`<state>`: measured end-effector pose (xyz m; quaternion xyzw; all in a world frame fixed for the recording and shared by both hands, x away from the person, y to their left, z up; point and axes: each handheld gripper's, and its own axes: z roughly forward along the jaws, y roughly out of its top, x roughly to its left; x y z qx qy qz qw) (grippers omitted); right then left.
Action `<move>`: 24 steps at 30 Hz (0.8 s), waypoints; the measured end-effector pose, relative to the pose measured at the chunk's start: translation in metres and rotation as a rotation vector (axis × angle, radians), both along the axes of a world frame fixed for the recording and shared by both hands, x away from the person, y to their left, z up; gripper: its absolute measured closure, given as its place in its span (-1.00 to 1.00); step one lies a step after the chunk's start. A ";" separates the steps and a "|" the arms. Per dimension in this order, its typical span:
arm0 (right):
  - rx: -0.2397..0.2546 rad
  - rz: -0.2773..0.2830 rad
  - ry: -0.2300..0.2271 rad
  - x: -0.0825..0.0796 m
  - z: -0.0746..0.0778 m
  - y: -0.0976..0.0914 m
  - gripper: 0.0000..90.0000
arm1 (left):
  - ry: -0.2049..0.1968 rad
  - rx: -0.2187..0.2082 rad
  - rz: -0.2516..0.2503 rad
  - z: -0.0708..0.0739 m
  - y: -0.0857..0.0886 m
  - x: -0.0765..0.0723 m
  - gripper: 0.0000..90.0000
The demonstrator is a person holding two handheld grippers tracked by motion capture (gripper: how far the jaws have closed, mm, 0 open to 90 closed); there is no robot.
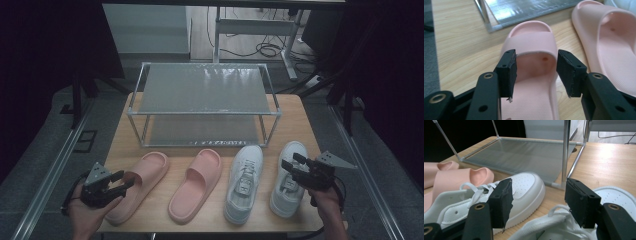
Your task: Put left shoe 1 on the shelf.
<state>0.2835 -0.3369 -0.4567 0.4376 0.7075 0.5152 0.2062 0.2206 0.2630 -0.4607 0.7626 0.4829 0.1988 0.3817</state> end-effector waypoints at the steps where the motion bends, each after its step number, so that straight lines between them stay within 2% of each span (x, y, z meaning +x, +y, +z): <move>1: 0.000 -0.002 0.000 0.000 0.000 -0.001 -0.12 | -0.005 -0.001 -0.004 -0.001 -0.003 -0.002 0.14; 5: 0.000 -0.002 -0.003 -0.002 0.001 -0.001 -0.12 | 0.015 0.020 -0.011 -0.006 -0.009 -0.007 0.15; 12: -0.003 0.000 0.004 -0.001 -0.001 0.001 -0.12 | 0.037 0.022 -0.020 -0.010 -0.016 -0.015 0.11; 16: -0.006 0.005 0.004 -0.001 -0.001 0.003 -0.12 | 0.066 0.046 -0.025 -0.014 -0.025 -0.015 0.10; 18: -0.004 0.004 0.000 -0.002 0.000 0.002 -0.12 | 0.079 0.079 -0.021 -0.019 -0.033 -0.013 0.11; 19: -0.004 0.004 0.000 -0.002 0.000 0.002 -0.12 | 0.079 0.079 -0.021 -0.019 -0.033 -0.013 0.11; 20: -0.004 0.000 0.001 -0.001 -0.001 0.001 -0.12 | 0.111 0.026 -0.033 -0.024 -0.033 -0.009 0.12; 21: -0.004 -0.002 0.003 -0.001 -0.001 0.001 -0.12 | 0.131 0.005 -0.032 -0.027 -0.032 -0.007 0.13; 24: -0.003 -0.005 0.006 -0.001 -0.002 0.001 -0.12 | 0.140 0.005 -0.019 -0.032 -0.031 -0.005 0.14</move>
